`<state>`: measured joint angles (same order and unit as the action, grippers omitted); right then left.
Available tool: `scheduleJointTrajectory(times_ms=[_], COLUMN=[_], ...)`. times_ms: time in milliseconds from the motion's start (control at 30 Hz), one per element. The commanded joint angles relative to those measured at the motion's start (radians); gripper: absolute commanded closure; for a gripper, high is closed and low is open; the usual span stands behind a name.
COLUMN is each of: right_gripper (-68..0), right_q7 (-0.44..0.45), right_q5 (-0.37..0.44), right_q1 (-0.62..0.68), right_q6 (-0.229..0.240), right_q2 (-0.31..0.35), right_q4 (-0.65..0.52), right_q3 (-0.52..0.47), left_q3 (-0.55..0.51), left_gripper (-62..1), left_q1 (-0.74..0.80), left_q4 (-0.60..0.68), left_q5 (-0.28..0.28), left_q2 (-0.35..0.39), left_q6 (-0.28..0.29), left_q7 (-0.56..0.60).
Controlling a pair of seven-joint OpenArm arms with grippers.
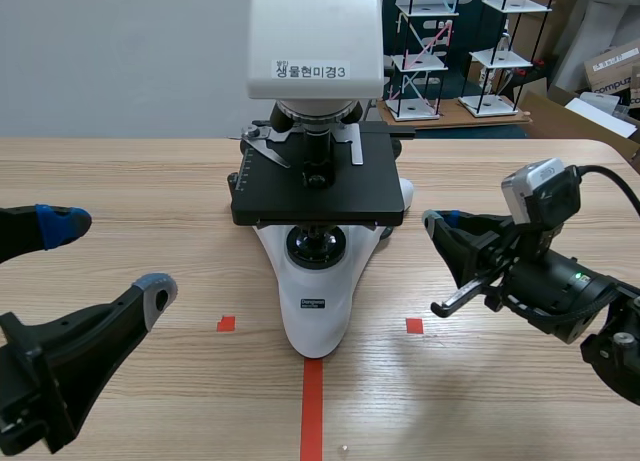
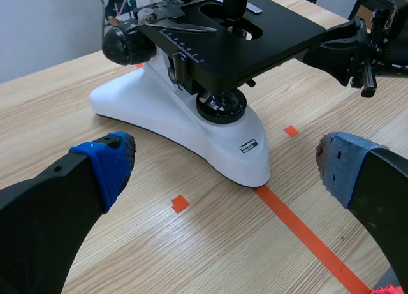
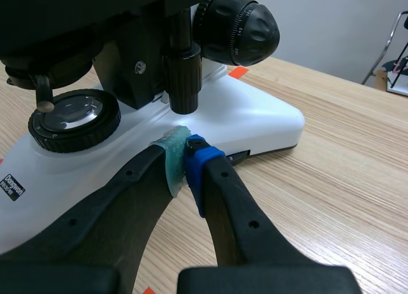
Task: Return to the home posture
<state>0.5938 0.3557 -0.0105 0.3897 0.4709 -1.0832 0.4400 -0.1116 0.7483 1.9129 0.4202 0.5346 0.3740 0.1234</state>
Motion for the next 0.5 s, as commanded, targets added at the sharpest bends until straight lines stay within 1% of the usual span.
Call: scheduleJointTrajectory(times_ms=[0, 433, 467], right_gripper=[-1.1, -1.1, -2.3], right_q7=[0.003, -0.002, -0.003], right_q5=[0.011, 0.011, 0.012], right_q1=[-0.02, -0.019, -0.017], right_q6=[0.0, 0.0, 0.0], right_q2=[0.003, 0.003, 0.003], right_q4=[-0.012, -0.012, -0.013], right_q3=[-0.007, -0.007, -0.007], left_q3=[-0.008, -0.008, -0.008], left_gripper=[-59.8, -59.8, -59.8], left_q1=[0.002, 0.002, 0.002], left_q4=[0.013, 0.013, 0.013], left_q5=[0.006, 0.006, 0.006], left_q2=[-0.002, -0.002, -0.002], left_q6=[0.002, 0.002, 0.002], left_q7=[0.014, 0.014, 0.014])
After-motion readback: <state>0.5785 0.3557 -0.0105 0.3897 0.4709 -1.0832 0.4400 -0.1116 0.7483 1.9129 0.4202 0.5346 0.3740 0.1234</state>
